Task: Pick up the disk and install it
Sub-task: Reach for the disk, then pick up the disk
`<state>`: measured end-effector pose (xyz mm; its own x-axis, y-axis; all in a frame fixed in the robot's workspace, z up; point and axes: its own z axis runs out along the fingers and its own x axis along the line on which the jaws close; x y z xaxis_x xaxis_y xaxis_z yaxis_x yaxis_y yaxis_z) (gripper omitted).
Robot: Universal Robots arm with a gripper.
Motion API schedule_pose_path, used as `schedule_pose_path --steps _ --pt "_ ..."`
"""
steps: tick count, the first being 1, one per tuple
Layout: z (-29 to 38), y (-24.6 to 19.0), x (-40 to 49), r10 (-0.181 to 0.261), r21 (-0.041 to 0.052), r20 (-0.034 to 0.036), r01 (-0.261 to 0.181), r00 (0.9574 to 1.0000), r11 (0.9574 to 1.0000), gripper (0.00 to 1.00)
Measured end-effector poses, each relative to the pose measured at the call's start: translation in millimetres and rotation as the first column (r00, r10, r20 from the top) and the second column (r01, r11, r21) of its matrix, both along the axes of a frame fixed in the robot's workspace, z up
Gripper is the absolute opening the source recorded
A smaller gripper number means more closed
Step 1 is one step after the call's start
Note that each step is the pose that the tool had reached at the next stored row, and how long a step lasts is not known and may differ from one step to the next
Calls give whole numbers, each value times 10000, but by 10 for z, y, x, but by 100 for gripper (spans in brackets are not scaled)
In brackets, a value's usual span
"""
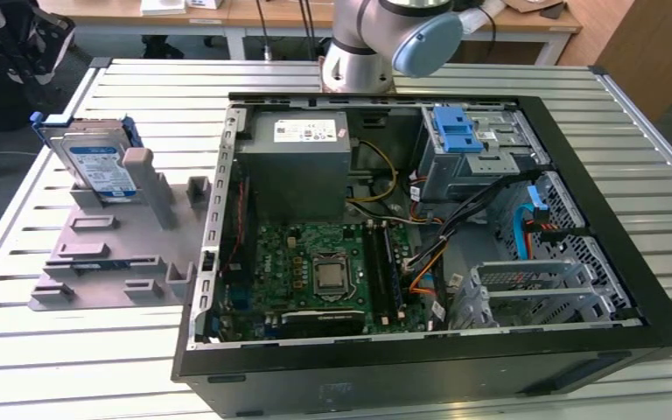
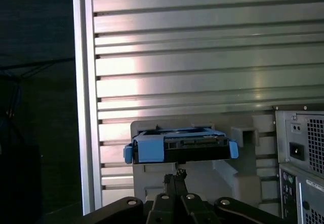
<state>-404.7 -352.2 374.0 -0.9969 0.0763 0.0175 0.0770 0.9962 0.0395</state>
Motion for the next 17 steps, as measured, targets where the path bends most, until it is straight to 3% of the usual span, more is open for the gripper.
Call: schedule_pose_path --steps 17 --pt "0 0 -4 103 -1 1 -103 9999 9999 11"
